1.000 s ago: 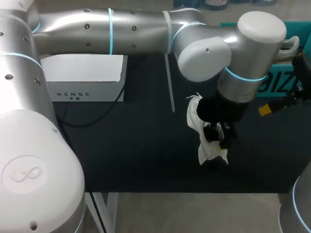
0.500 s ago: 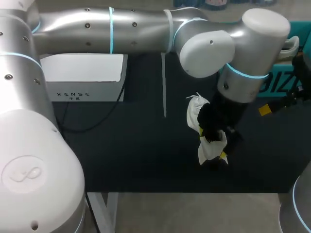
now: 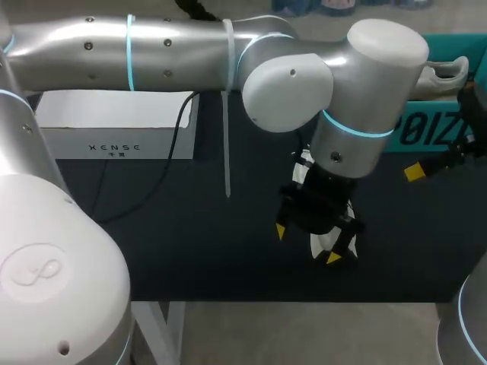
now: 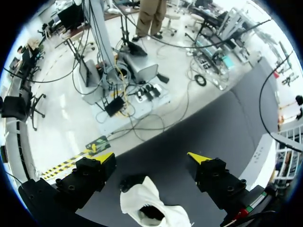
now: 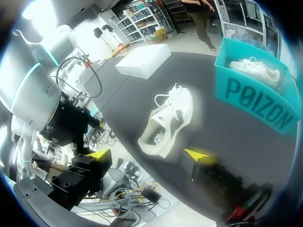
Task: Take the shoe out of the shoebox, open the shoe tongue, remove and reinsert the insole, then place the shoe into the shoebox
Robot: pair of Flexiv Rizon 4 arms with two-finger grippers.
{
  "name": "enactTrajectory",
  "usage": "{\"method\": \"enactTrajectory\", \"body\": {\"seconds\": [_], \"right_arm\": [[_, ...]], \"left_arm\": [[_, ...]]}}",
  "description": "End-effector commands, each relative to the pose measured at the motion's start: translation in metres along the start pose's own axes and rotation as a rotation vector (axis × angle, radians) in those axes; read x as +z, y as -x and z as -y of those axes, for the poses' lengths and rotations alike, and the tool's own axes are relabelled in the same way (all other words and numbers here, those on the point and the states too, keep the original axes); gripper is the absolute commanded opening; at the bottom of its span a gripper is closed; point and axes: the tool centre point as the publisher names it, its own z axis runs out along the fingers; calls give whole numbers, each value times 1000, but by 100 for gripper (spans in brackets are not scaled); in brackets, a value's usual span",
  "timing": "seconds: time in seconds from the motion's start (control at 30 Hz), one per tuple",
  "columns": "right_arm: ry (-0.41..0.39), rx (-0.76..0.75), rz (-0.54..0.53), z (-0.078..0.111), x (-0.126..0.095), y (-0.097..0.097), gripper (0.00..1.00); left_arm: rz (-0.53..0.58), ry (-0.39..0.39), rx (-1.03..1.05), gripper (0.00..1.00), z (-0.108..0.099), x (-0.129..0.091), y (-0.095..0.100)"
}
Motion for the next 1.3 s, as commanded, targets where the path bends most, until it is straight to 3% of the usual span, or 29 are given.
{"method": "enactTrajectory", "body": {"seconds": [0.03,0.33,0.47,0.73,0.8,1.0,1.3], "right_arm": [[1,1,3,1,1,-1,100],[1,1,3,1,1,-1,100],[1,1,3,1,1,-1,100],[1,1,3,1,1,-1,100],[1,1,3,1,1,-1,100],[1,1,3,1,1,-1,100],[1,1,3,1,1,-1,100]], "left_arm": [[-11,-35,-352,100,2,0,1],[-11,-35,-352,100,2,0,1],[127,6,-764,100,15,9,-15],[286,103,-1186,100,43,23,-30],[309,138,-1274,100,48,24,-32],[300,139,-1596,100,59,24,-36],[300,139,-1596,100,59,24,-36]]}}
